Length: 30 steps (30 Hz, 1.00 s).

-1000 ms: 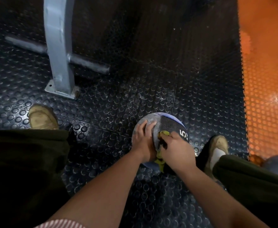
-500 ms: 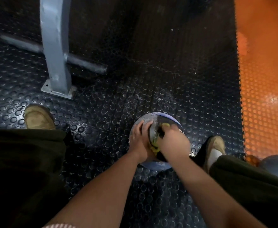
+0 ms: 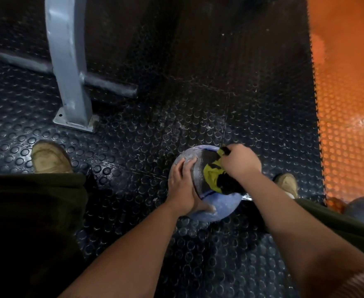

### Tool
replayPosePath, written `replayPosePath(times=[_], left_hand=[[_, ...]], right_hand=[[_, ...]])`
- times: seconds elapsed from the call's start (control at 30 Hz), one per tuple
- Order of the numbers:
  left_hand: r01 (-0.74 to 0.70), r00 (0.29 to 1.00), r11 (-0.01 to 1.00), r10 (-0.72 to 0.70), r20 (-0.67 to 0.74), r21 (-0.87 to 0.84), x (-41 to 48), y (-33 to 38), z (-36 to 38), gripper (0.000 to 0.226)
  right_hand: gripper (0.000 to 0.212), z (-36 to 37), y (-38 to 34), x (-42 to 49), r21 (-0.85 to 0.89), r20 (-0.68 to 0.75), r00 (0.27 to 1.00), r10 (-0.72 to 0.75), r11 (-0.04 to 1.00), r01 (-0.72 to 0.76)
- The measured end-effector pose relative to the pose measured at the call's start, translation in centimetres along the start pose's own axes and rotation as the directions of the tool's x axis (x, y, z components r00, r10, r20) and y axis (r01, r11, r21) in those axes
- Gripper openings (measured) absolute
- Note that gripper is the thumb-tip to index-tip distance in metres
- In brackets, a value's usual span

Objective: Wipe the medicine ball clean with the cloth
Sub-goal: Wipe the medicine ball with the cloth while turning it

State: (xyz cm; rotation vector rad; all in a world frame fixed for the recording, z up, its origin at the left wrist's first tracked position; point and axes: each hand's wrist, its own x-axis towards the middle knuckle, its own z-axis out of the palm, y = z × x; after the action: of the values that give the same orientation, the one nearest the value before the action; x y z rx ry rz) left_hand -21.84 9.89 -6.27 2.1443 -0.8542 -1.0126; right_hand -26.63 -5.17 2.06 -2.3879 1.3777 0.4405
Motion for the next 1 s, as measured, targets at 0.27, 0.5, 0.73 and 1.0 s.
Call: replayPosePath(times=[0.27, 0.5, 0.73, 1.0], left_hand=[[0.045, 0.999, 0.997, -0.045, 0.008, -0.056, 0.1, 0.3, -0.5, 0.120], [-0.010, 0.999, 1.000, 0.011, 0.051, -0.017, -0.5, 0.1, -0.2, 0.137], [-0.029, 1.000, 0.999, 0.029, -0.009, -0.025, 0.5, 0.1, -0.5, 0.139], [-0.036, 0.999, 0.997, 0.036, -0.001, -0.071, -0.5, -1.6, -0.8, 0.131]], right_hand=[[0.036, 4.4, -1.3, -8.2, -0.124, -0.013, 0.950, -0.313, 0.943, 0.309], [0.033, 1.2, 0.4, -3.3, -0.011, -0.070, 0.995, -0.073, 0.997, 0.072], [0.034, 1.0, -0.8, -2.0, -0.012, -0.061, 0.998, -0.016, 1.000, 0.015], [0.039, 3.3, 0.9, -5.2, 0.179, -0.111, 0.980, -0.163, 0.967, 0.181]])
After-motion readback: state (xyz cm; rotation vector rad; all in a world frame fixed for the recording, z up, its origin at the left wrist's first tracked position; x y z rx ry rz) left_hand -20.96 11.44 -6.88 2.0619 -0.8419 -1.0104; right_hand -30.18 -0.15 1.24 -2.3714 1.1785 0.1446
